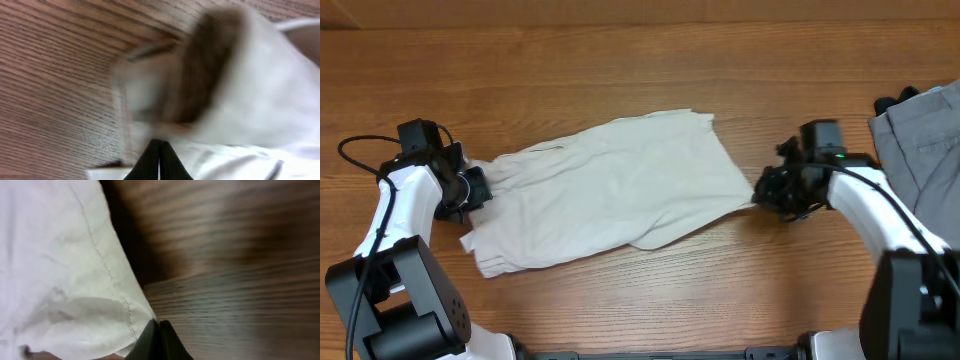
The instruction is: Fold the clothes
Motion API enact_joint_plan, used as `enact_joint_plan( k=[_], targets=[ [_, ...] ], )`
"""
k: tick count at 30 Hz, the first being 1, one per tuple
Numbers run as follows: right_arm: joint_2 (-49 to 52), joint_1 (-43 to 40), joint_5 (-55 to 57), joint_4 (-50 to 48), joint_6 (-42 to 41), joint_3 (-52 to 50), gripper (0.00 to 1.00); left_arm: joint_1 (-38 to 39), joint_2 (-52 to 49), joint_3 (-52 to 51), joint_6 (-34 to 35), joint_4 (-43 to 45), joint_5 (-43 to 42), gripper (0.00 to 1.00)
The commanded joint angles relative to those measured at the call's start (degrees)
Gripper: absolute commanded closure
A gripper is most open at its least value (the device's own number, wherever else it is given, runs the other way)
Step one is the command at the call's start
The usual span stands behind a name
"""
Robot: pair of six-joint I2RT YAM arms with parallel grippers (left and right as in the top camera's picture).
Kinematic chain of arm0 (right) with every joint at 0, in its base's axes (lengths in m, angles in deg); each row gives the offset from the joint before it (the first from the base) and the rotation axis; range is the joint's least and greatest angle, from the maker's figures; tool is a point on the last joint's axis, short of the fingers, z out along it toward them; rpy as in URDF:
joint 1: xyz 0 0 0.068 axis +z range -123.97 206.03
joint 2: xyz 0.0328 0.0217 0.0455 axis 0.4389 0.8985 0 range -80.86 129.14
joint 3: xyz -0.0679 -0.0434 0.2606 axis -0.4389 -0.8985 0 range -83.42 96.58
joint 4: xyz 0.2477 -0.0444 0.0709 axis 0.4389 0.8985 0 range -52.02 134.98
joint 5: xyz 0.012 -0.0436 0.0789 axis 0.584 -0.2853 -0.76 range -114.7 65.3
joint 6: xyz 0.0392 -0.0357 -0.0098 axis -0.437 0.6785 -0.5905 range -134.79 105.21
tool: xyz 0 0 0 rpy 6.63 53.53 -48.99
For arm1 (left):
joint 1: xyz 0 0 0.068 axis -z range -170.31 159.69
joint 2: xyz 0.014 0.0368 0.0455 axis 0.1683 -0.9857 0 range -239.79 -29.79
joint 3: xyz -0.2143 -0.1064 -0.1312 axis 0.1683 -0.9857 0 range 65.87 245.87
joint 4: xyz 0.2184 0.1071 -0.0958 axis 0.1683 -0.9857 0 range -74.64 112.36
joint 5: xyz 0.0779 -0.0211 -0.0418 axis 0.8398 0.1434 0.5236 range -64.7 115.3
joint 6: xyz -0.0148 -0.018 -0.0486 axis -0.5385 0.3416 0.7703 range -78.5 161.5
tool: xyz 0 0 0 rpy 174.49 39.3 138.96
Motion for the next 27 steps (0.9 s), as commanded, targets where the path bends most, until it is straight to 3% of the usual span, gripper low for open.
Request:
enact_joint_plan(
  k=[1, 7, 8, 10, 11, 14, 18, 21, 24, 27],
  targets=[
    [-2.08, -0.61, 2.91, 0.35, 0.5, 1.51, 0.96, -0.37, -0.09, -0.26, 0.81, 0.61, -0.5, 0.94],
    [-1.99, -0.52, 12.24, 4.72, -6.49, 1.38, 0.96, -0.33, -0.09, -0.09, 0.74, 0.22, -2.64, 0.93],
    [-2.01, -0.52, 13.75, 5.14, -7.76, 1.38, 0.9, -0.33, -0.09, 0.15, 0.52, 0.02, -3.63, 0.93],
    [-2.01, -0.59, 13.86, 4.85, -7.74, 1.55, 0.56, -0.31, 0.0, 1.03, -0.48, -0.85, -5.53, 0.92],
    [-2.01, -0.66, 13.84, 4.81, -7.89, 1.86, 0.5, -0.31, 0.13, 1.86, -1.25, -2.05, -6.14, 0.92],
    [-2.08, -1.07, 12.37, 5.11, -8.15, 3.76, 0.48, -0.31, 1.31, 5.22, -1.4, -6.45, -6.47, 0.92],
    [-2.14, -1.09, -2.14, 3.43, -1.14, 6.38, 0.51, -0.26, 4.7, 11.8, -2.21, -13.14, -9.7, 0.83],
    [-2.05, 0.22, -15.89, 1.18, 3.41, 6.64, 0.71, 0.96, 8.63, 15.5, -3.23, -15.98, -16.24, 0.76],
    [-1.95, 3.52, -16.76, -0.02, 3.43, 6.34, 0.85, 5.29, 11.87, 15.85, -3.61, -16.37, -19.37, 0.71],
    [-1.88, 8.15, -14.88, -3.23, 3.39, 4.55, 0.96, 11.72, 11.89, 15.5, -4.44, -16.9, -19.02, 0.75]
  ],
)
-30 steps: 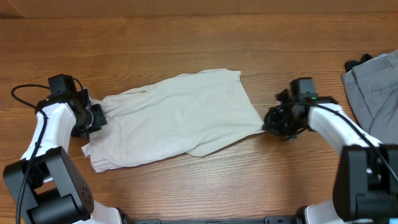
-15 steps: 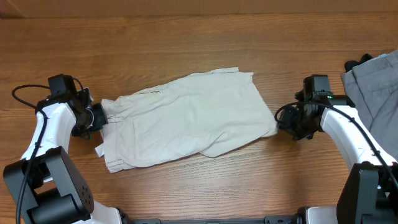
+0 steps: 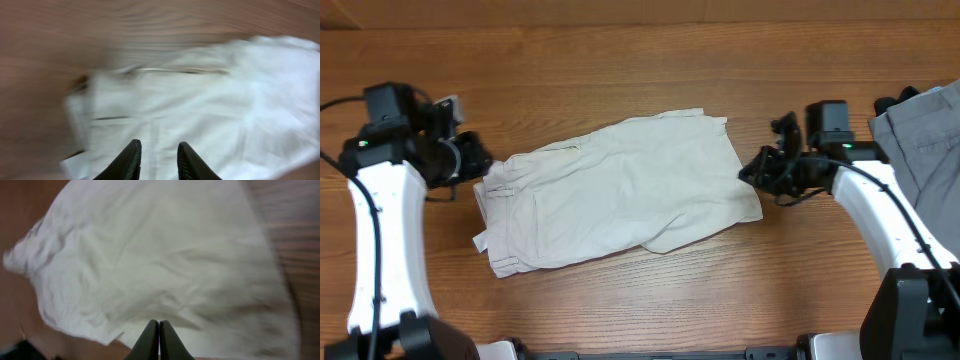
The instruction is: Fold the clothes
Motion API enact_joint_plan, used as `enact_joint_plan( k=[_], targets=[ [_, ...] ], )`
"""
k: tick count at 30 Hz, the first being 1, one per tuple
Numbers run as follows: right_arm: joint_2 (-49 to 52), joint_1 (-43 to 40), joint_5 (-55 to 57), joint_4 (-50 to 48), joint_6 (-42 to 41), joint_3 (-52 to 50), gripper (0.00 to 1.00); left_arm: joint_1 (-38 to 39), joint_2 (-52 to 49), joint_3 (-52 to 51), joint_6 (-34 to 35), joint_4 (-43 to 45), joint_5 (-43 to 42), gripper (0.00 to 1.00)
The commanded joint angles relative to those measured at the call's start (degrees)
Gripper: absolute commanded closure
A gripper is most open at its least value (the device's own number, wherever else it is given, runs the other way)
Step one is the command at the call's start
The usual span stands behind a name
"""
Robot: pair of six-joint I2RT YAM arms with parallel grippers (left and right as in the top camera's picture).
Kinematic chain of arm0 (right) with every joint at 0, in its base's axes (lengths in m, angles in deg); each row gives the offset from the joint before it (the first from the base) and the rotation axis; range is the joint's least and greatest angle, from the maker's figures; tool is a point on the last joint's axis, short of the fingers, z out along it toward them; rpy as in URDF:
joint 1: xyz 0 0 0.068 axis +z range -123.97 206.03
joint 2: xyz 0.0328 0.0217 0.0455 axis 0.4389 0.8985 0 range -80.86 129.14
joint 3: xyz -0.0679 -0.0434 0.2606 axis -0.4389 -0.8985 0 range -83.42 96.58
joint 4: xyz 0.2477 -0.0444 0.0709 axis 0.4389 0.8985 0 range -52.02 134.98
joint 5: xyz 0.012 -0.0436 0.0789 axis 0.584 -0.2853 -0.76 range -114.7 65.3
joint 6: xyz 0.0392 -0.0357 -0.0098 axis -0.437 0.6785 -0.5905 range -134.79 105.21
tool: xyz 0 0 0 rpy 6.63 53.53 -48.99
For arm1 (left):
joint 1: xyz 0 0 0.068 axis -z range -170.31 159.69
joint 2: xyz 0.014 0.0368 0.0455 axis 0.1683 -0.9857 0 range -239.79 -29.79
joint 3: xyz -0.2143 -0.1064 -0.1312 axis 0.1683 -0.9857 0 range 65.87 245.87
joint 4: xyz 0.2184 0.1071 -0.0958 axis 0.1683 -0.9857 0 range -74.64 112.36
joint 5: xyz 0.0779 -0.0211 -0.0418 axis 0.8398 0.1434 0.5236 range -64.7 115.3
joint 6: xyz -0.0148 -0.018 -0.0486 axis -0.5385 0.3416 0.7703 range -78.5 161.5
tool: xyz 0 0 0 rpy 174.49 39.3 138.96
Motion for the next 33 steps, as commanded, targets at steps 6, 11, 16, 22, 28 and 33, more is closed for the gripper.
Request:
enact_joint_plan(
  k=[6, 11, 16, 22, 28, 33],
  targets=[
    [3.32, 11.89, 4.17, -5.4, 1.09, -4.31, 0.96, 20.17, -2.54, -6.01, -1.2, 5.25, 1.53, 0.96],
    [10.56, 13.7, 8.33, -6.84, -2.19, -5.73, 0.96, 24.9, -7.43, -11.96, 4.68, 11.54, 12.17, 0.96],
    [16.59, 13.05, 12.26, -8.09, -3.04, -5.73, 0.96, 24.33, -14.14, -14.4, 4.22, 12.96, 15.72, 0.96],
    [16.81, 11.17, 23.61, -3.69, -7.58, -5.75, 0.96, 20.04, -16.83, -14.4, 5.4, 13.35, 29.05, 0.96],
    [16.81, 9.75, 24.48, -1.53, -7.61, -5.75, 0.96, 7.89, -16.83, -14.29, 5.99, 14.49, 31.19, 0.96],
    [16.81, 9.77, 24.41, 0.0, -7.58, -5.75, 0.96, 1.05, -16.7, -12.37, 4.22, 11.67, 22.77, 0.93]
  ],
)
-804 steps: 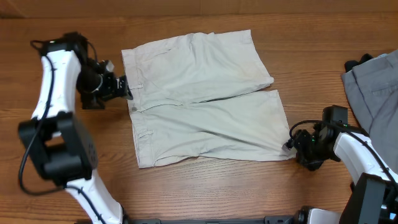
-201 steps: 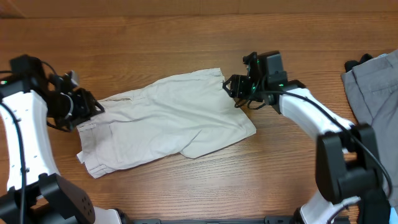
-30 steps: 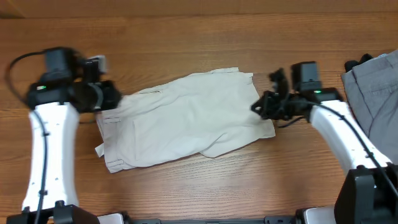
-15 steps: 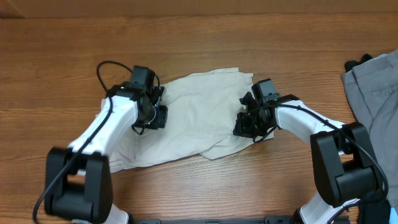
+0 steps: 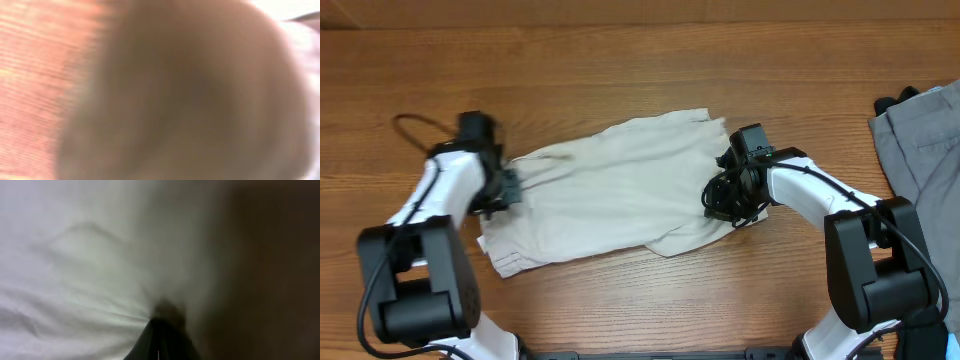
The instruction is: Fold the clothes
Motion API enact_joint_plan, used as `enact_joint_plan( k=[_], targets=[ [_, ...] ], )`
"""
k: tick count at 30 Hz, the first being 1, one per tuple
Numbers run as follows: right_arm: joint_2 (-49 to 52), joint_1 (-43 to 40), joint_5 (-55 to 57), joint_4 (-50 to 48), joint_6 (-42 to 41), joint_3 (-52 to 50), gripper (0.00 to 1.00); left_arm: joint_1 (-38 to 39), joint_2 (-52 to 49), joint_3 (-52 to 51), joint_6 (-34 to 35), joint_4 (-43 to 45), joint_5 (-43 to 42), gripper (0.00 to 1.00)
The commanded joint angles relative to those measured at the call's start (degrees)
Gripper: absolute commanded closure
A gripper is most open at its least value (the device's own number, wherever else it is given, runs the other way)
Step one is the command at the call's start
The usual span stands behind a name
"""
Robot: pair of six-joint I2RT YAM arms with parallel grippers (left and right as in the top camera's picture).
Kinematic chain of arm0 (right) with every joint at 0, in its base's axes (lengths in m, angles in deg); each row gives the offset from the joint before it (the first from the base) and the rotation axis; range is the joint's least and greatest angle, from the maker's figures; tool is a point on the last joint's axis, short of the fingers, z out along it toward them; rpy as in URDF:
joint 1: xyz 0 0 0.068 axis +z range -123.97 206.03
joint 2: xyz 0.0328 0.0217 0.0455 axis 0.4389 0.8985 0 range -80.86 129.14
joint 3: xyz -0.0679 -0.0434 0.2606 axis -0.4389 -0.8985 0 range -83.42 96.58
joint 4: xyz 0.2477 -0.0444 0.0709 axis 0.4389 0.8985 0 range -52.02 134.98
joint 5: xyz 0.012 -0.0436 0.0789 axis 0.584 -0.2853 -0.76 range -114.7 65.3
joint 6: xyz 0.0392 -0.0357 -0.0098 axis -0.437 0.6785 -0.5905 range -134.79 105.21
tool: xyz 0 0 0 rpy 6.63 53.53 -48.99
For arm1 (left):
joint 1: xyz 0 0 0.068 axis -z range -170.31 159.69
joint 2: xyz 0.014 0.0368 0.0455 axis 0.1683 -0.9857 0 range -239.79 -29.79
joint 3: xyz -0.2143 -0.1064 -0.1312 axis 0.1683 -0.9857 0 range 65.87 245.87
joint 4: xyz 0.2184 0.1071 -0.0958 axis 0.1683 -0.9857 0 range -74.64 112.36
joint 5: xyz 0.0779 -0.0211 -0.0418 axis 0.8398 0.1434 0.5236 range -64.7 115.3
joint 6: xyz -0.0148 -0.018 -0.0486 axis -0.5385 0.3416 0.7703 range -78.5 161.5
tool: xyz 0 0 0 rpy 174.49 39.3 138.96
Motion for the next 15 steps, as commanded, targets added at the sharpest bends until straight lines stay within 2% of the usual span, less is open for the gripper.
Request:
enact_joint_plan(
  k=[1, 6, 9, 12, 15],
  targets=[
    [2.54, -1.79, 13.03, 2.27, -0.63, -2.4, 0.96, -2.67, 0.13, 3.06, -1.18, -2.67, -3.72, 0.92],
    [0.57, -1.81, 9.03, 4.17, 3.45, -0.24, 0.96, -0.48, 4.35, 11.69, -3.32, -10.6, -8.74, 0.86],
    [-4.35, -1.79, 3.3, 4.37, 5.35, 1.44, 0.96, 2.19, 8.39, 16.5, -4.55, -14.08, -11.26, 0.78],
    [-8.35, -1.79, -0.94, 4.22, 5.7, 2.51, 0.96, 5.62, 11.61, 18.58, -4.55, -14.69, -12.98, 0.73],
    [-9.9, -1.79, -4.66, 1.51, 5.68, 2.67, 0.96, 9.97, 12.72, 18.56, -5.64, -14.38, -12.39, 0.73]
  ],
)
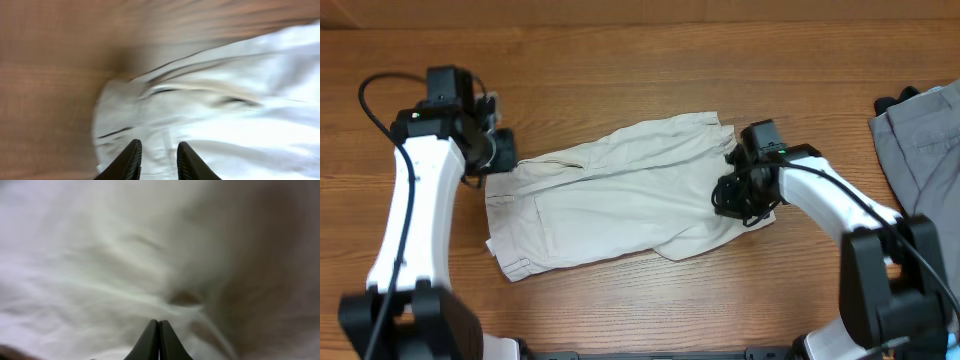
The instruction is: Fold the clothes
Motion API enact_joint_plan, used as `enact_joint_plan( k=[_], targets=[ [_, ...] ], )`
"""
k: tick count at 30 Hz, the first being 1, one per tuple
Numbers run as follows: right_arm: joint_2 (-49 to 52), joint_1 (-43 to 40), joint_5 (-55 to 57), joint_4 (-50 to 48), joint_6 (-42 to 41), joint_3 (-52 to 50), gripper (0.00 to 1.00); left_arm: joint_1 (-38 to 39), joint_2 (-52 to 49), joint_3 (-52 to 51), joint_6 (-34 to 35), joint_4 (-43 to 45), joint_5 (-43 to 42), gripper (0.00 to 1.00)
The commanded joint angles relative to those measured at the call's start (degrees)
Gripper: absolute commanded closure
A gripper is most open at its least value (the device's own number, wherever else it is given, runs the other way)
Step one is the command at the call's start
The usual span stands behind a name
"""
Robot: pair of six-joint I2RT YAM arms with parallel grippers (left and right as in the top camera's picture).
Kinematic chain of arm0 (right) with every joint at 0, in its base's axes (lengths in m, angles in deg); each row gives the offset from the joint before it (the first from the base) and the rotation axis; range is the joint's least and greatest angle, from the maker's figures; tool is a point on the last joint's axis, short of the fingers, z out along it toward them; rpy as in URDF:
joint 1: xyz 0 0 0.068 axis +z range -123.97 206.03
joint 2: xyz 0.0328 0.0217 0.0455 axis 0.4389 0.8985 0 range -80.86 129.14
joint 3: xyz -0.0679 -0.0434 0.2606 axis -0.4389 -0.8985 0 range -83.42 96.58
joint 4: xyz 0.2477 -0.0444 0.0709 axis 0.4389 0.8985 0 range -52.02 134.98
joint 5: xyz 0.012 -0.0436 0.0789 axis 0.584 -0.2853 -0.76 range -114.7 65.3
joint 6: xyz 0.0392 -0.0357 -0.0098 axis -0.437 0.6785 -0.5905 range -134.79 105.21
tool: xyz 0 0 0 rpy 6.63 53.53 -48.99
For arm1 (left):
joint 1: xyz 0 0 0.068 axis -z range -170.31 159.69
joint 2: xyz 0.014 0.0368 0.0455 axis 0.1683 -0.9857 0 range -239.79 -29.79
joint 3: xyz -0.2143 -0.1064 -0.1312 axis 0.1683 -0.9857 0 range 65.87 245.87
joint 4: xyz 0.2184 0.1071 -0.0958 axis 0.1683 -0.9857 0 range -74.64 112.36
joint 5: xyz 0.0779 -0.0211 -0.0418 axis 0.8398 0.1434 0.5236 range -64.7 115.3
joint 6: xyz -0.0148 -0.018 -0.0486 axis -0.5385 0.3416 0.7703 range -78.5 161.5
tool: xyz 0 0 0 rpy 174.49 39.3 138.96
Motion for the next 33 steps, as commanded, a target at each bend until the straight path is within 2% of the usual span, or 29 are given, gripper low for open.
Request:
enact_joint_plan(
  k=[1, 2, 4, 5, 6, 8, 12, 15, 16, 19, 21, 25, 28, 29, 30, 31, 32, 33],
  targets=[
    [-3.1, -0.22, -5.73, -3.02, 1.27, 1.79, 0.96, 4.59, 1.09, 0.44, -2.8, -0.28, -2.1, 0.74],
    [-2.64, -0.2, -5.95, -4.66, 1.25, 1.77, 0.92, 6.45, 0.66, -0.24, -3.39, 0.26, -2.08, 0.78],
    [-1.7, -0.2, -5.95, -6.99, 1.16, 1.77, 0.8, 8.17, 0.0, -1.44, -3.37, 1.49, -1.6, 0.78],
    [-0.76, -0.2, -5.92, -8.63, 0.55, 1.77, 0.69, 9.07, -0.59, -2.47, -3.34, 2.49, -1.05, 0.77],
    [0.46, -0.22, -5.64, -10.4, -0.63, 1.77, 0.6, 9.68, -1.22, -3.45, -3.3, 3.52, -0.94, 0.71],
    [2.56, -0.22, -5.53, -13.46, -2.34, 1.77, 0.54, 10.23, -2.6, -4.66, -3.1, 4.5, -1.05, 0.64],
    [7.15, -0.22, -7.52, -22.1, -5.38, 1.77, 0.47, 10.29, -5.6, -5.84, -2.89, 4.72, -1.03, 0.63],
    [8.85, -0.15, -8.52, -27.5, -8.39, 1.77, 0.46, 10.29, -6.71, -5.97, -2.89, 4.72, -1.03, 0.62],
    [9.16, -0.04, -8.55, -29.53, -9.25, 1.77, 0.46, 10.29, -6.91, -5.97, -2.89, 4.81, -1.01, 0.63],
    [9.51, 0.0, -8.79, -35.26, -11.1, 1.77, 0.81, 10.29, -7.02, -5.97, -2.86, 5.14, -1.03, 0.63],
    [9.51, 0.0, -10.12, -40.24, -12.63, 1.79, 0.96, 10.29, -7.02, -5.97, -2.86, 4.98, -1.03, 0.63],
    [9.51, -0.76, -14.67, -48.35, -15.39, 1.99, 0.96, 10.29, -7.02, -5.97, -2.93, 4.0, -1.81, 0.62],
    [9.51, -1.86, -16.28, -47.84, -16.2, 2.4, 0.96, 10.34, -7.02, -5.97, -3.72, 2.82, -2.8, 0.61],
    [9.51, -2.19, -16.28, -46.99, -16.09, 2.43, 0.92, 10.34, -7.02, -5.97, -3.91, 2.67, -2.71, 0.6],
    [9.51, -2.54, -16.28, -45.83, -15.52, 2.43, 0.73, 10.34, -7.02, -5.97, -4.31, 2.71, -2.73, 0.59],
    [9.51, -2.95, -16.26, -44.11, -14.84, 2.43, 0.45, 10.32, -7.02, -5.97, -4.72, 2.8, -2.38, 0.56],
    [9.51, -3.34, -16.28, -42.01, -14.43, 2.45, 0.32, 10.29, -7.04, -5.97, -5.07, 2.91, -1.95, 0.51],
    [9.49, -3.91, -16.28, -39.06, -13.31, 2.45, 0.27, 10.29, -7.04, -5.97, -5.09, 2.91, -1.66, 0.44]
  ],
)
